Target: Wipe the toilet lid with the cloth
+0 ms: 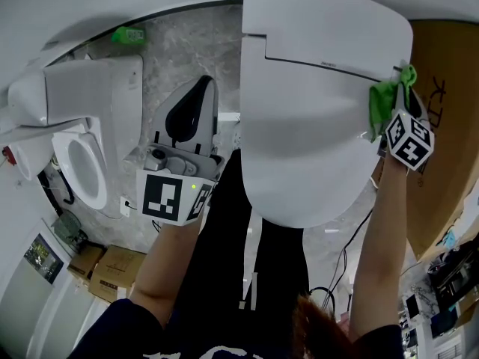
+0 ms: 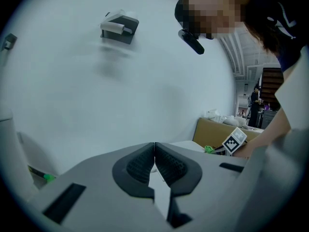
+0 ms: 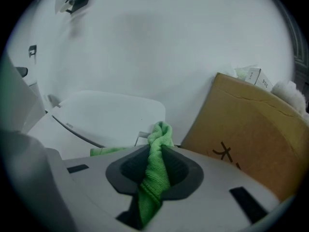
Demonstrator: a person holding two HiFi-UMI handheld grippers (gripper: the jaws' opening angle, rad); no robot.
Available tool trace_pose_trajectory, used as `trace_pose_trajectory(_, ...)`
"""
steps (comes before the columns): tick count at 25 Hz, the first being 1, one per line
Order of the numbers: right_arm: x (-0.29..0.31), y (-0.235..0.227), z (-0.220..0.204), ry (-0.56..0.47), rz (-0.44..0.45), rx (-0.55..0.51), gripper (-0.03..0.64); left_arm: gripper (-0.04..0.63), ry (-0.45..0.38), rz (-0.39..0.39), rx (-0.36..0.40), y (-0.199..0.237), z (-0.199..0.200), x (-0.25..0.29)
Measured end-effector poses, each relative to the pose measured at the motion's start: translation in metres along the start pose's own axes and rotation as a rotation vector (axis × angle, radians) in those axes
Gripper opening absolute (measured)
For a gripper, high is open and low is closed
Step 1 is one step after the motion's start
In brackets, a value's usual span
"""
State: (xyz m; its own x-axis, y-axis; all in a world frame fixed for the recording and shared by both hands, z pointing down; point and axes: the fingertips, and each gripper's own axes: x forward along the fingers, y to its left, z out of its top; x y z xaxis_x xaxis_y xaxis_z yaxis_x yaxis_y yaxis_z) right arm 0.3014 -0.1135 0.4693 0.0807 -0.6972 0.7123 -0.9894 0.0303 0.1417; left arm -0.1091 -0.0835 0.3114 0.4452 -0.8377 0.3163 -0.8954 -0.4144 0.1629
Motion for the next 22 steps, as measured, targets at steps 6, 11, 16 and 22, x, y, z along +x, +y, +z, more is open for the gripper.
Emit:
trace_pose_trajectory(6,-0.007,0.048,0.009,-0.012,0.073,-0.097,0.083,0.021,-0.006,0.003,-0.003,0.004,0.005,0.001)
trace_pose_trajectory(11,-0.012,0.138,0.023,-0.048,0.203,-0.194,0.083,0.021,-0.011,0.009,-0.004,0.013,0.005,0.002)
trace_pose_trajectory(16,-0.022,0.220,0.037,-0.082,0.314,-0.260,0.083,0.021,-0.014,0.020,-0.006,0.018,0.006,-0.002)
trace_pose_trajectory(22,-0.029,0.279,0.045,-0.106,0.416,-0.332,0.083,0.021,-0.015,0.034,-0.009,0.024,0.006,-0.008)
